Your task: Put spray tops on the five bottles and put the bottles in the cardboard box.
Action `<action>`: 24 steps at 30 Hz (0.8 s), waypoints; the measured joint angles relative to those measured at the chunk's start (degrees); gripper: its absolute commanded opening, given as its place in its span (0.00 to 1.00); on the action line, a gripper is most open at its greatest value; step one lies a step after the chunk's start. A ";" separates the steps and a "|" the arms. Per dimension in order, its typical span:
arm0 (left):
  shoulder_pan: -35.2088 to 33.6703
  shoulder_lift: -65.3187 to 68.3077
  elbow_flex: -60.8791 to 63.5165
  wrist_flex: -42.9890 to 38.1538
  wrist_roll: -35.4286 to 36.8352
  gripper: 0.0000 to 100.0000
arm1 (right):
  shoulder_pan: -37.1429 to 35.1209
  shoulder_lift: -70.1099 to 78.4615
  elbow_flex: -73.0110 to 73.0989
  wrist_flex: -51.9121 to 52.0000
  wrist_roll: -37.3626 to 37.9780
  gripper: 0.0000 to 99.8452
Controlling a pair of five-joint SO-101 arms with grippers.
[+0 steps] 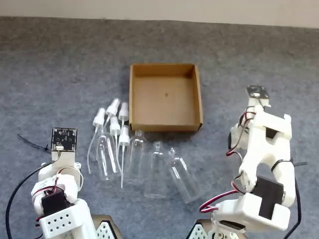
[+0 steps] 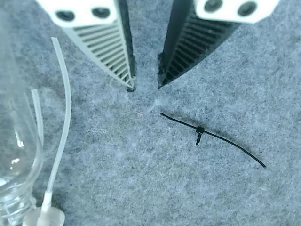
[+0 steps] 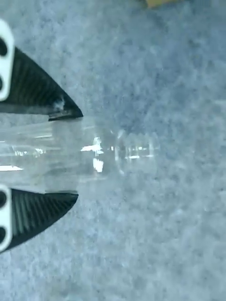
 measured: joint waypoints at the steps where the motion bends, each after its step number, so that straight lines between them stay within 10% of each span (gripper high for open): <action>1: 0.00 0.00 0.00 0.00 0.00 0.08 | 0.35 0.00 0.00 -0.26 0.00 0.07; 24: -8.26 0.26 -5.98 -8.35 -1.14 0.11 | -20.04 -27.16 -7.03 4.84 -7.65 0.01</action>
